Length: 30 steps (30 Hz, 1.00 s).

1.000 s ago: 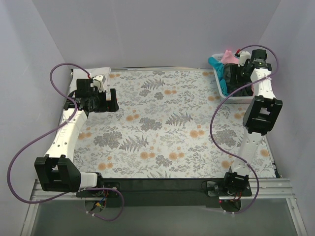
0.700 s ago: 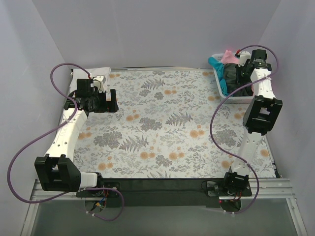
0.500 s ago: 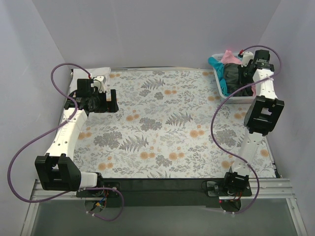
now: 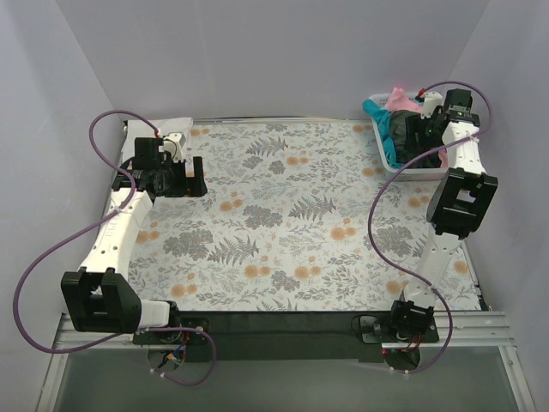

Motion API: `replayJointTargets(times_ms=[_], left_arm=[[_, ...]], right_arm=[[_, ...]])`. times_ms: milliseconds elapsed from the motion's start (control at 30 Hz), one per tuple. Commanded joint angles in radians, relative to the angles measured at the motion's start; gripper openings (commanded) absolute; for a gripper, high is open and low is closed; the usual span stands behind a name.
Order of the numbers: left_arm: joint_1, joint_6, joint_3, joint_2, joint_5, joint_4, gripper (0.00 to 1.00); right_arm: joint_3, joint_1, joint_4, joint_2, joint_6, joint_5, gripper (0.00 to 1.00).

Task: Fold and stack the t-shirts
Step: Grab the tshirt from the pile

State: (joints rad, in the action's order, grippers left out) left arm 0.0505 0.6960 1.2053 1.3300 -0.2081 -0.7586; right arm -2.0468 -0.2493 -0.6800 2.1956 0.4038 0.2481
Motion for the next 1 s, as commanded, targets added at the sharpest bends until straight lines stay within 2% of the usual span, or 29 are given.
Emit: replayJointTargets(times_ms=[0,33,67,133,167,267,767,833,967], left_arm=[[-0.003,0.002,0.019,-0.003,0.007,-0.021,0.98],[-0.003,0.002,0.02,-0.003,0.006,-0.022,0.98],[-0.003,0.002,0.022,0.0,0.006,-0.022,0.98],[-0.003,0.002,0.022,0.0,0.006,-0.018,0.98],[-0.003,0.002,0.02,0.001,0.0,-0.016,0.98],[-0.003,0.003,0.028,0.006,-0.005,-0.012,0.98],[-0.003,0.022,0.071,0.018,-0.045,0.015,0.98],[-0.003,0.023,0.076,0.012,-0.051,0.022,0.98],[-0.003,0.034,0.088,0.011,-0.057,0.027,0.98]], right_arm=[[0.004,-0.001,0.011,0.009,-0.002,-0.001,0.61],[0.005,-0.002,0.011,0.007,-0.002,0.002,0.58],[0.005,-0.001,0.013,0.007,-0.002,0.002,0.44],[0.001,-0.004,0.01,-0.002,-0.002,0.009,0.29],[0.0,-0.004,0.01,-0.01,-0.002,0.011,0.18],[-0.001,-0.008,0.002,-0.056,0.001,0.017,0.01],[-0.122,-0.051,0.011,-0.47,-0.112,0.252,0.01],[-0.176,-0.051,0.039,-0.514,-0.16,0.301,0.01],[-0.164,-0.045,0.17,-0.625,-0.249,0.378,0.01]])
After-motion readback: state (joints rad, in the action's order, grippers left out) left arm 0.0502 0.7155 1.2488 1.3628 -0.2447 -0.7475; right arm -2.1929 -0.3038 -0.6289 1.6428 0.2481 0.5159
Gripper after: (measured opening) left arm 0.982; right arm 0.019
